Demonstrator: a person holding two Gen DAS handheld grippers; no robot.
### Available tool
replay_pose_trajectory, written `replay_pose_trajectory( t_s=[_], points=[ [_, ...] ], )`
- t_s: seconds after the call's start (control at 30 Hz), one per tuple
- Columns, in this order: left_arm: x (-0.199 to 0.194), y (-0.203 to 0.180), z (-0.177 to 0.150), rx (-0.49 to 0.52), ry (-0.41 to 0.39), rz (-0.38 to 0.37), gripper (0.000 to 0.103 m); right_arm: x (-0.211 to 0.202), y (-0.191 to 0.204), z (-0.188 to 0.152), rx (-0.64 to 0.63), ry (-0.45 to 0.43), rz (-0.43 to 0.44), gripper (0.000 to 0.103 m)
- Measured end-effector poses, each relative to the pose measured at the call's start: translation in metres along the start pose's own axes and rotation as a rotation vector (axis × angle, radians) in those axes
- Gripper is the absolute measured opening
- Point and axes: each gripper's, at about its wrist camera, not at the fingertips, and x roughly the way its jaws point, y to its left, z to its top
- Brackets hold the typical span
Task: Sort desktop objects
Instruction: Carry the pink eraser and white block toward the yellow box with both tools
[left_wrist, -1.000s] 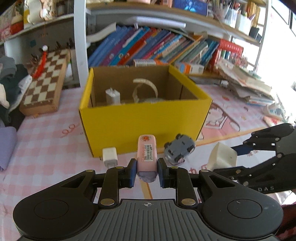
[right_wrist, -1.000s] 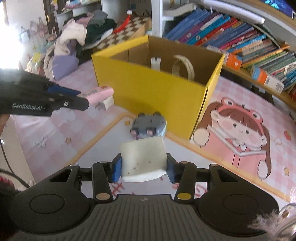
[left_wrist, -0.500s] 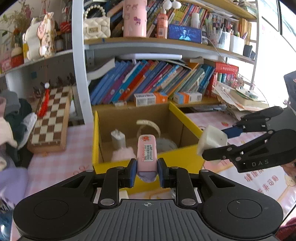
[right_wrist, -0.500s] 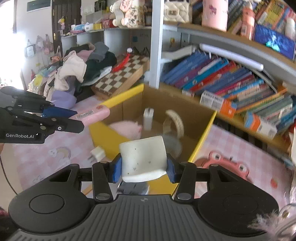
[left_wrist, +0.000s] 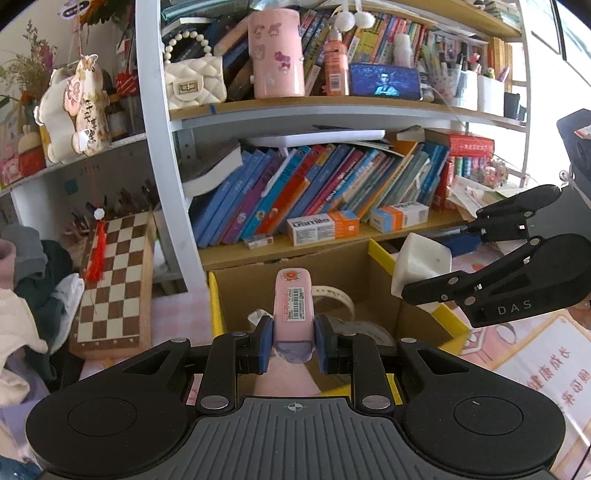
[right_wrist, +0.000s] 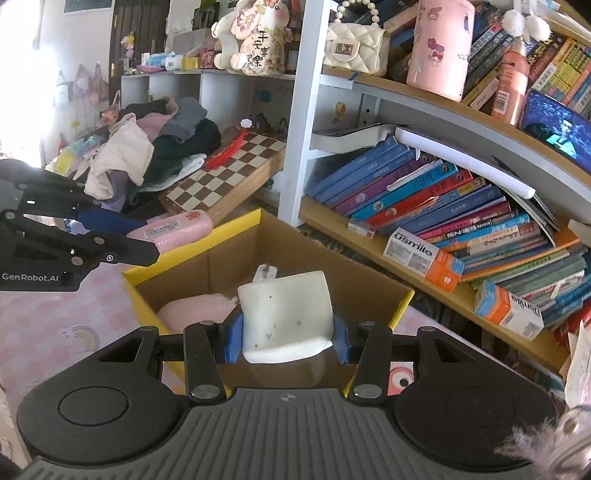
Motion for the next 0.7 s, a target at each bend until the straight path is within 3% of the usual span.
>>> replay_pose_trajectory(
  t_s=[0.7],
  points=[
    [0.083,0.011,-0.001,0.036,0.132,0.004,0.022,0.093,-0.01,-0.001,-0.077,0.172,0.067,0.045]
  ],
)
